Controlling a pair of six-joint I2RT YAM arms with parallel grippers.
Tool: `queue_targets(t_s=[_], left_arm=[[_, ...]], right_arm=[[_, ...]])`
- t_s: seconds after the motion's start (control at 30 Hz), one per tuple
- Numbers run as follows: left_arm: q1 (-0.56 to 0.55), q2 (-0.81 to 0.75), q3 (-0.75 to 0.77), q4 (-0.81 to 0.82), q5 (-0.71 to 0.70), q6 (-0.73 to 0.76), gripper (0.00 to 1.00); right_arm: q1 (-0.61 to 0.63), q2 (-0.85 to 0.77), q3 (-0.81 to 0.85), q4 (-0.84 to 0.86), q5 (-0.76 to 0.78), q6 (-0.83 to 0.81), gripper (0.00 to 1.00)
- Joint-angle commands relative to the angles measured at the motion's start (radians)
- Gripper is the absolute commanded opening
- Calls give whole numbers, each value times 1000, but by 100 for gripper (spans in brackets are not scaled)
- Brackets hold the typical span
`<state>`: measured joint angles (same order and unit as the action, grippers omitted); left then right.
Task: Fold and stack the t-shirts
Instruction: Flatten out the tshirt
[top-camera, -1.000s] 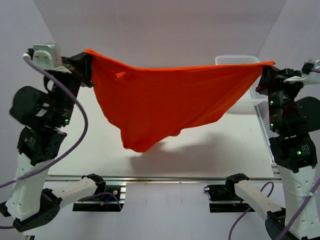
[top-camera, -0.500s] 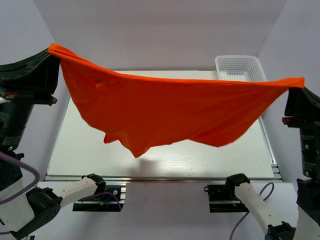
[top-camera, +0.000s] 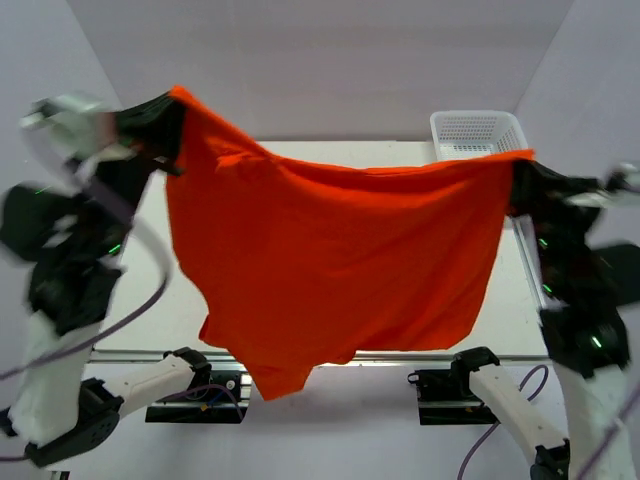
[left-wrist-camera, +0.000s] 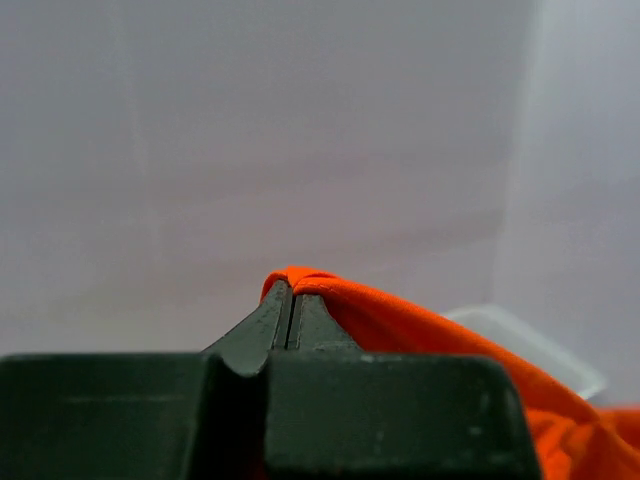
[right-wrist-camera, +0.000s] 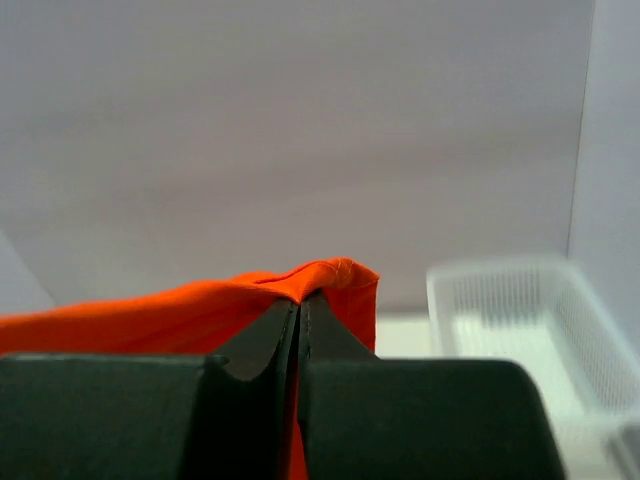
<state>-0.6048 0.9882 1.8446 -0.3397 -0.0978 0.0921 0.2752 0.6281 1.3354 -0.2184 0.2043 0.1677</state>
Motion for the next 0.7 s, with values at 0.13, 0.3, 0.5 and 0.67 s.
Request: queue_targets(t_s=[0.13,0.3,0.5,0.67], left_arm=[[49,359,-336,251,-519,98,0],[166,695,-374,291,-536,8,0],[275,1182,80,-15,-464,-118,23],[307,1265,190,7,-379,-120,100]], right_arm=[[-5,378,-344,201,214,196,0],[-7,810,-267,205,166,240,0],[-4,1260,111,10,123,188,46],[-2,1312,145,14,61,153,80]])
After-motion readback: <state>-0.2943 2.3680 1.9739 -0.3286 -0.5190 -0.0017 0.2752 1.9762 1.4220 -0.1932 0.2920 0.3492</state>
